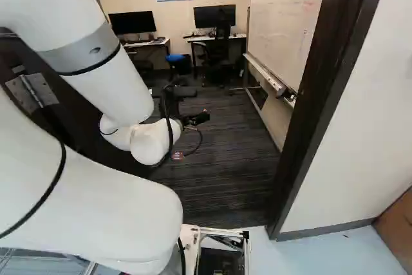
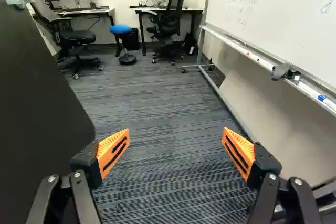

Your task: Open the door and move inside

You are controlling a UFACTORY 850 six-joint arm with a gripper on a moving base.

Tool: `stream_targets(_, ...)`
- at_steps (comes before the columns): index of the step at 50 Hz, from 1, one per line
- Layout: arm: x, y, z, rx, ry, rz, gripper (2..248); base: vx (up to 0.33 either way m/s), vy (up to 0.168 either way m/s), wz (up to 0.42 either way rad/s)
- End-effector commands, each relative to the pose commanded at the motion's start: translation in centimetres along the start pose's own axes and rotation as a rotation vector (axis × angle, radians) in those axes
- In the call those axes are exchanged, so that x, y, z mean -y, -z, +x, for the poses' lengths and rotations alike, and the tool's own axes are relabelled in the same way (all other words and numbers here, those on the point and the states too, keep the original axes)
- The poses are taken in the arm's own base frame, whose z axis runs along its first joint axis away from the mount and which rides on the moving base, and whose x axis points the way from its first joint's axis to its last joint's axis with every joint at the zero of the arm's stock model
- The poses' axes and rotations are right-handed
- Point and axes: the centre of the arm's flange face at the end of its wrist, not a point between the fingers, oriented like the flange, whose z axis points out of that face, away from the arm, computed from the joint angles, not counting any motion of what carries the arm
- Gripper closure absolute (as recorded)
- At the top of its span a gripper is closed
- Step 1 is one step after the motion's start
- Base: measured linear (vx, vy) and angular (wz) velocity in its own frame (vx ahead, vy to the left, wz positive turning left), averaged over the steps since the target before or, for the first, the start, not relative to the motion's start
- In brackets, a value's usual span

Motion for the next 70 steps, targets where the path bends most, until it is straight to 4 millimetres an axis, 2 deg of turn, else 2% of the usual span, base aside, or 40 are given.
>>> stream_targets(70,0.0,0.0,0.0,0.0,0.0,0.0,3,0.188,0.003,-0.011)
